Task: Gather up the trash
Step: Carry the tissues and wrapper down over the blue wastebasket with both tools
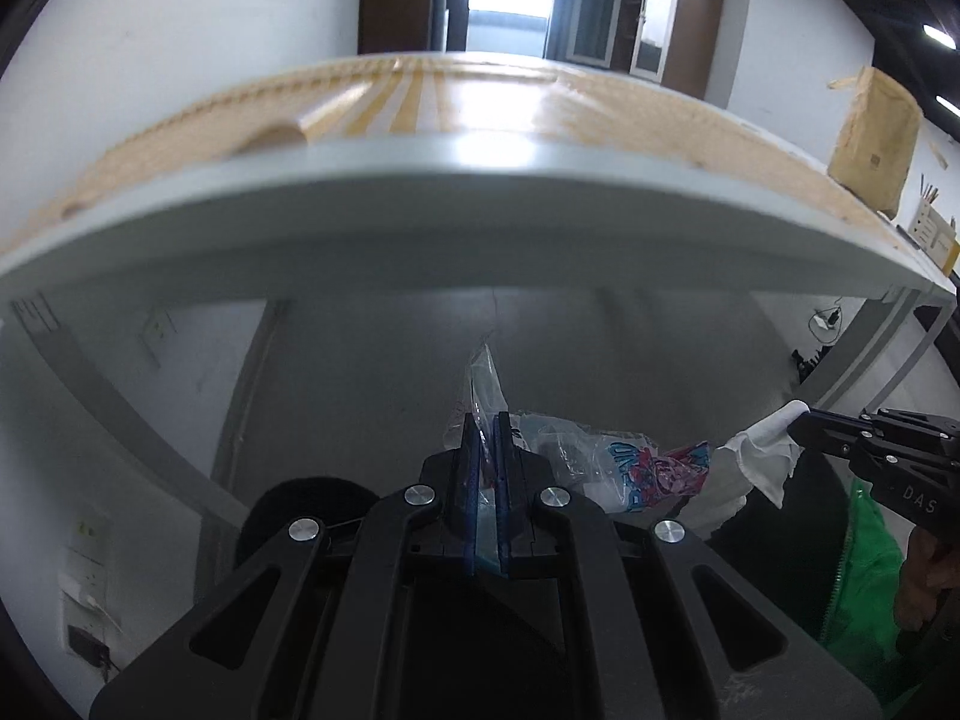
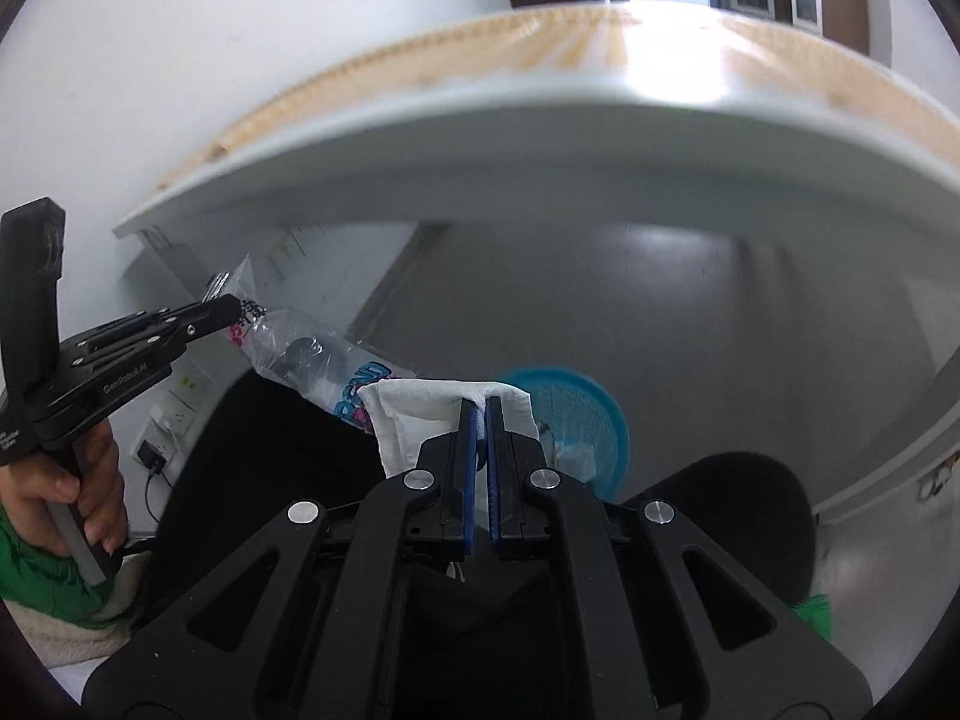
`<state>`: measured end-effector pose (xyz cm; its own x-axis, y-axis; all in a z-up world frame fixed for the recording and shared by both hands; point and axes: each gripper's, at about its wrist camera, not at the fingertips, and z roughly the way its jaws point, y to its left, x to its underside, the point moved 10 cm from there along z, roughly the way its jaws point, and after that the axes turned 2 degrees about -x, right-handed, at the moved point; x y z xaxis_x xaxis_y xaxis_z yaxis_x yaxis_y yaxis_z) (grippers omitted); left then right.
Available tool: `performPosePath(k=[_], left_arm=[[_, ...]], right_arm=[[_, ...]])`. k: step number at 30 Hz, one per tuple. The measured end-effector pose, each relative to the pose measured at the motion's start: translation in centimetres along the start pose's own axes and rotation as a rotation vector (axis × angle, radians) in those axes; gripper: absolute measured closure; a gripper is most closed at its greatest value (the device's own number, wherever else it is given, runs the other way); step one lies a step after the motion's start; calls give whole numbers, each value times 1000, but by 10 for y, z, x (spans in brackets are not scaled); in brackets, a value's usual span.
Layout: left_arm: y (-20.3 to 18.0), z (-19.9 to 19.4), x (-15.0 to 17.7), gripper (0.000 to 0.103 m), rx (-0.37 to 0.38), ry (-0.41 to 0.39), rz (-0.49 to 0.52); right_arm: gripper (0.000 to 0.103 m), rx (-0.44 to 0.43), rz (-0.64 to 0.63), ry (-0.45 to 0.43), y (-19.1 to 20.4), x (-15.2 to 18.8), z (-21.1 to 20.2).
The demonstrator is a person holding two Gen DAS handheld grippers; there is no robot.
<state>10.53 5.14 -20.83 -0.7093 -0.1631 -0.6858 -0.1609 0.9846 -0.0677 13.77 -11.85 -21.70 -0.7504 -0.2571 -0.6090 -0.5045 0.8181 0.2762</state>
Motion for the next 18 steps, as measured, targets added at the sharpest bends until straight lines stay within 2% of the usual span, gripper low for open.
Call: performPosePath(k=[5, 8, 11, 15, 18], left_arm=[[6, 46, 18, 99, -14, 73, -29], [3, 86, 31, 99, 12, 181, -61], [3, 119, 37, 99, 24, 251, -101], [11, 155, 41, 99, -38, 286, -94], [11, 179, 42, 99, -39, 325, -125]], right_arm=[[101, 6, 58, 80, -20, 15, 43], [101, 4, 100, 132, -32, 25, 69], [101, 19, 131, 176, -44, 30, 95], [101, 23, 184, 223, -62, 32, 122], [101, 40, 190, 260, -68, 34, 144]])
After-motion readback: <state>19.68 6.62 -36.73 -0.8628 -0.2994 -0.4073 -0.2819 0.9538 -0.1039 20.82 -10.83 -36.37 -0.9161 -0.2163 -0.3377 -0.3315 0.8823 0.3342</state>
